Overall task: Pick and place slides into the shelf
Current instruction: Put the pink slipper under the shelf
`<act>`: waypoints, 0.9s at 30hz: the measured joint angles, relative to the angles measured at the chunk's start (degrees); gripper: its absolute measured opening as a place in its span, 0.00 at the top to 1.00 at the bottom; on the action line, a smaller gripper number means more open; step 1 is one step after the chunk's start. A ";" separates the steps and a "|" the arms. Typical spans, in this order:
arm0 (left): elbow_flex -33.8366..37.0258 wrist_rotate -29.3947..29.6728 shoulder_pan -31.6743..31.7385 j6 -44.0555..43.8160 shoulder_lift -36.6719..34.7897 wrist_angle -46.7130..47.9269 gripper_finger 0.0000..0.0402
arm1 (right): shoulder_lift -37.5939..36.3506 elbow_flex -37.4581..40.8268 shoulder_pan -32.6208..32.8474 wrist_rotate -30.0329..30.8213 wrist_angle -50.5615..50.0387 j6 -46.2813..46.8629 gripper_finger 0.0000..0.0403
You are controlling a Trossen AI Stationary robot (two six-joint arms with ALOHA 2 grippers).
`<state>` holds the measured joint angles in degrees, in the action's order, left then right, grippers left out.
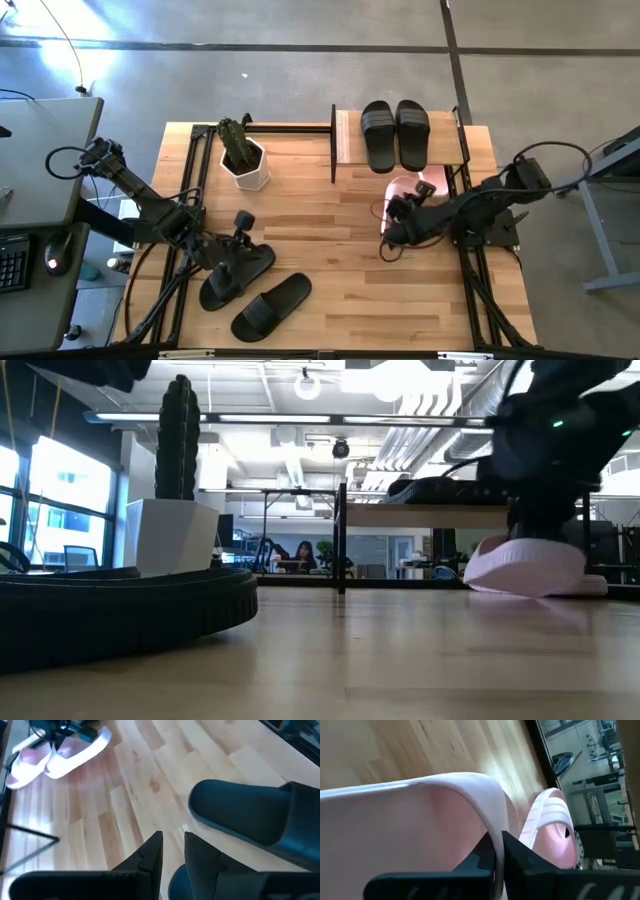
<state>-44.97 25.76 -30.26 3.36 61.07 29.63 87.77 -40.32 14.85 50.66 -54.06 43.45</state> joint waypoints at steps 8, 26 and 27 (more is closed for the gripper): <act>0.00 -4.08 6.60 -0.64 -0.01 -0.11 0.83 | 0.00 0.79 -8.75 3.16 5.01 -12.70 1.00; 0.00 -6.27 9.64 0.86 -0.01 -2.85 0.83 | 0.00 2.66 -19.73 1.34 15.46 -30.59 1.00; 0.00 -6.27 9.64 0.86 0.00 -2.83 0.83 | 0.00 2.92 -19.71 1.28 15.52 -30.63 1.00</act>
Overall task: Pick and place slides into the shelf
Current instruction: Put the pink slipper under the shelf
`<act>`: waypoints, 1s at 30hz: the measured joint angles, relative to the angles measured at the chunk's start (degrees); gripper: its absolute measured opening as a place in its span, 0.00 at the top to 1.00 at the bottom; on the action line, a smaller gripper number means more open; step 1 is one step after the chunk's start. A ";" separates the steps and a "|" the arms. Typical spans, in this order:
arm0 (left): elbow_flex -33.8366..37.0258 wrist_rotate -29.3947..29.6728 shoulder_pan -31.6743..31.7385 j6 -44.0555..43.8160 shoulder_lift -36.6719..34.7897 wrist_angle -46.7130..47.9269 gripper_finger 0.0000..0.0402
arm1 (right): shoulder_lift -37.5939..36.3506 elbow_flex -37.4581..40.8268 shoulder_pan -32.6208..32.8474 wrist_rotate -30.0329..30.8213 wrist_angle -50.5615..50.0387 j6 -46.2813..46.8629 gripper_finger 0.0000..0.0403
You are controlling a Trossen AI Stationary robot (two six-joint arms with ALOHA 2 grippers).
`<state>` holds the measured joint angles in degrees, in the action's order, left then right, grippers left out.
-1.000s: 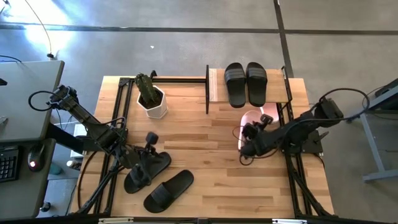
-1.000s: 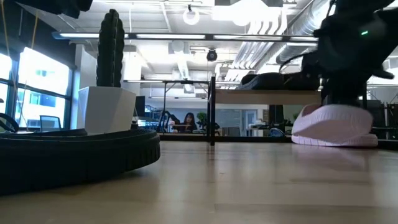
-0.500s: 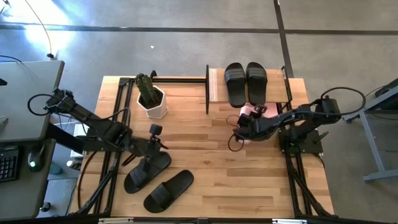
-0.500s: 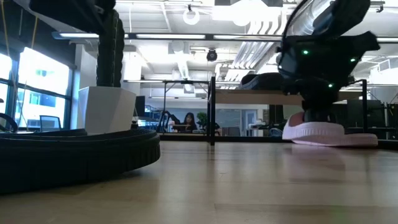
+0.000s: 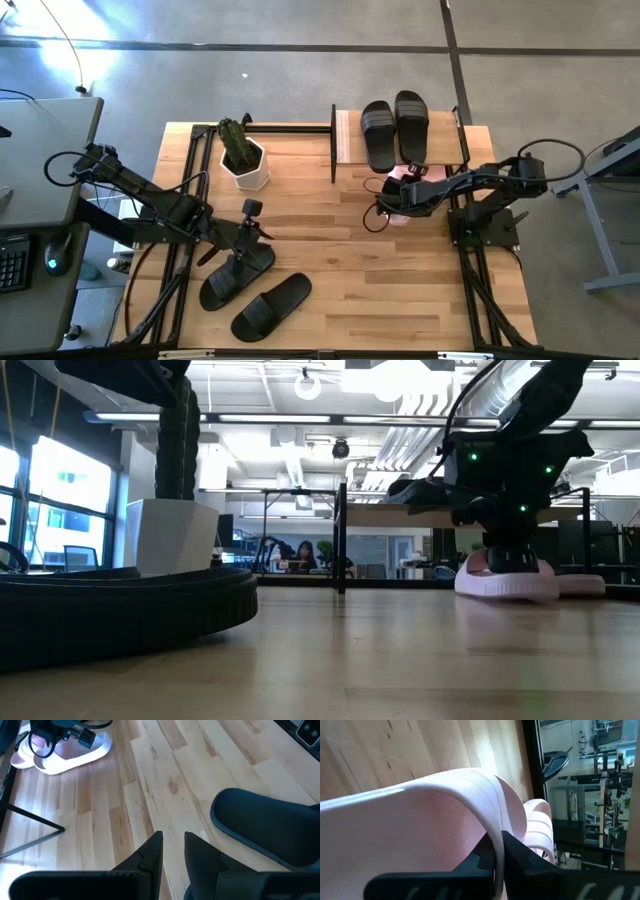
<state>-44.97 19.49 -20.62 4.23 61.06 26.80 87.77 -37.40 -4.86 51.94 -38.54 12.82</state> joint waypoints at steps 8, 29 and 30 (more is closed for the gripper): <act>0.00 0.17 0.00 1.60 0.00 0.01 0.83 | -0.02 0.36 0.04 0.69 0.52 0.80 0.98; 0.00 -0.46 0.02 1.73 -0.01 0.05 0.83 | -0.05 0.45 5.71 2.81 -0.13 5.27 0.82; 0.00 -0.46 0.02 1.73 -0.01 0.05 0.83 | -0.07 0.45 6.34 3.31 -0.36 5.85 0.82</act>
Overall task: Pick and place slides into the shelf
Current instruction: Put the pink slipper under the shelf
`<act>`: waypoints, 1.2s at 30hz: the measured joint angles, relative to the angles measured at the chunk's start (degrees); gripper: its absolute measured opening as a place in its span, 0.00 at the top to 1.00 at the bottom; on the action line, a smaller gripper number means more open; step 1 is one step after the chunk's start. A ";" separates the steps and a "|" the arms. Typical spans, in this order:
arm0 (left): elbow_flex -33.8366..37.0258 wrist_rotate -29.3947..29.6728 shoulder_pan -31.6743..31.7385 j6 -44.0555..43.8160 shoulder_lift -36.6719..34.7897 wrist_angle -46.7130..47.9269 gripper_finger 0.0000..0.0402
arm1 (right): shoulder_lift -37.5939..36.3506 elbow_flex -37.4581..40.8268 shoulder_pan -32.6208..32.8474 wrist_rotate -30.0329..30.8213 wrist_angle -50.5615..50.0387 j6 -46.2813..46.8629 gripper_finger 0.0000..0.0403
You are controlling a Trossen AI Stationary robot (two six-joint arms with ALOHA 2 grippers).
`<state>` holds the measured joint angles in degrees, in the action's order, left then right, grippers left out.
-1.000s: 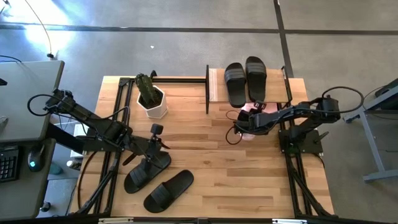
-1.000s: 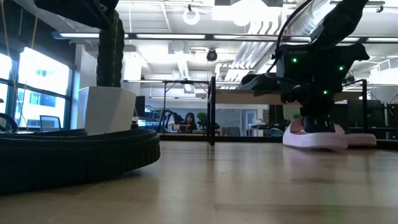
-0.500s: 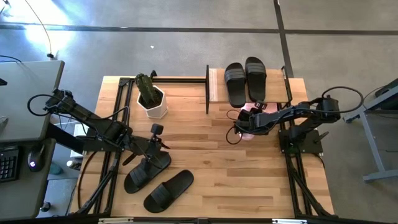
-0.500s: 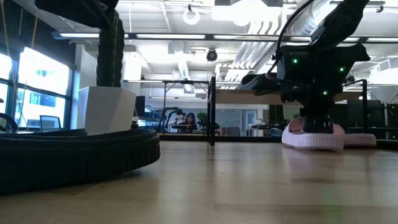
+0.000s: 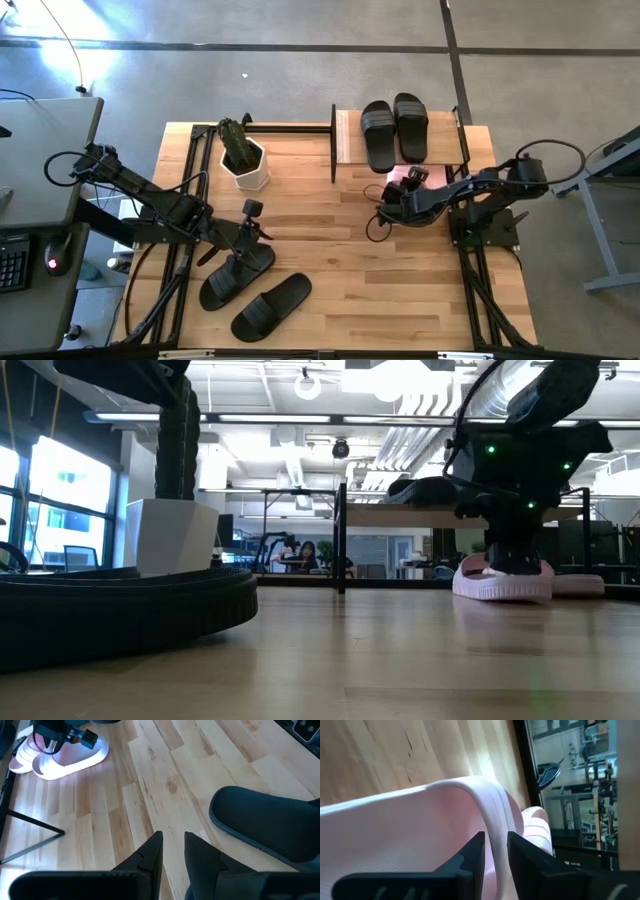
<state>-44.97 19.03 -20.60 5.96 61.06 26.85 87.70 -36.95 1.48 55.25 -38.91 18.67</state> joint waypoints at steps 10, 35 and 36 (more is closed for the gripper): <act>0.00 -0.04 0.00 -0.02 0.02 0.00 0.83 | -0.04 -3.90 5.31 1.39 -18.03 20.02 0.82; 0.00 -1.74 0.00 2.68 0.01 -0.11 0.83 | -15.12 -22.62 37.86 -19.42 -32.32 77.55 0.82; 0.00 -1.76 0.00 2.69 0.00 -0.13 0.83 | -15.38 -21.97 38.45 -19.78 -30.28 79.41 0.82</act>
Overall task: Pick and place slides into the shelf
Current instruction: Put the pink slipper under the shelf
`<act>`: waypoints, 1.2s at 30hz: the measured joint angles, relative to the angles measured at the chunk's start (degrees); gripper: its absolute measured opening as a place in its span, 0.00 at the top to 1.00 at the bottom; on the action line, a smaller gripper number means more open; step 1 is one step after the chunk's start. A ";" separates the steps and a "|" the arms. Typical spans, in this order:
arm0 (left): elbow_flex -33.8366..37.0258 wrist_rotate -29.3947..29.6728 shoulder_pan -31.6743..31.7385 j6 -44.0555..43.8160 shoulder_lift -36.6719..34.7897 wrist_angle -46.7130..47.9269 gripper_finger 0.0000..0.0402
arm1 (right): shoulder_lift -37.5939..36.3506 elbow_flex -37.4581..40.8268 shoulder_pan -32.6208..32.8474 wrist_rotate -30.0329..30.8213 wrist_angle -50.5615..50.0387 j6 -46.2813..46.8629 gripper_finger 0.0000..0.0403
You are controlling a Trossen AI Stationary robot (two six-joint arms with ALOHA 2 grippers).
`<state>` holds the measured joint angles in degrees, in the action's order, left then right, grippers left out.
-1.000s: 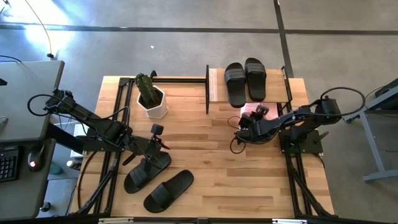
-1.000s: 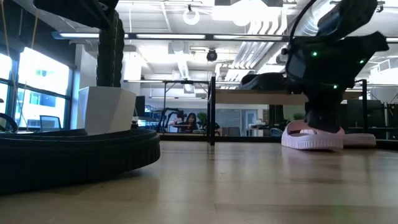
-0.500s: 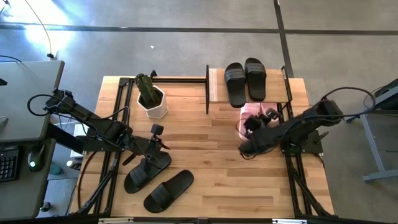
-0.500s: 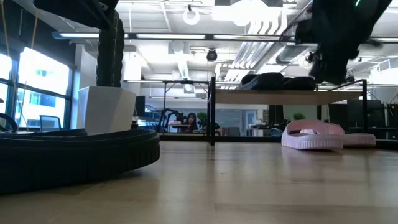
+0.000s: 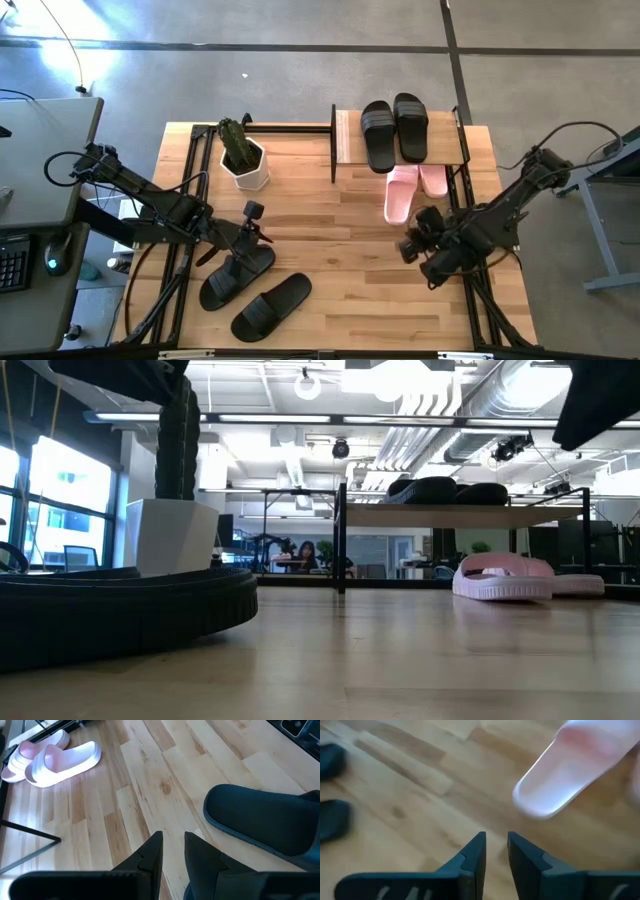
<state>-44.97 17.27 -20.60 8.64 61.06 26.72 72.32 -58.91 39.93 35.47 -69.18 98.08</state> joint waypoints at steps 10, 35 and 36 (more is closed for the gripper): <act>0.00 -0.17 -0.02 0.35 0.01 -0.04 0.83 | 9.66 8.85 -1.65 -1.61 11.57 11.26 0.99; 0.00 -0.37 -0.02 1.64 0.00 0.02 0.83 | 15.86 21.63 -18.48 -4.26 33.66 0.85 1.00; 0.00 -0.36 -0.02 1.71 0.01 0.02 0.83 | 15.86 21.69 -19.04 -4.14 33.52 0.85 1.00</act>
<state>-44.97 16.91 -20.62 10.36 61.07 26.74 88.18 -37.22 20.89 31.33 -35.66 98.94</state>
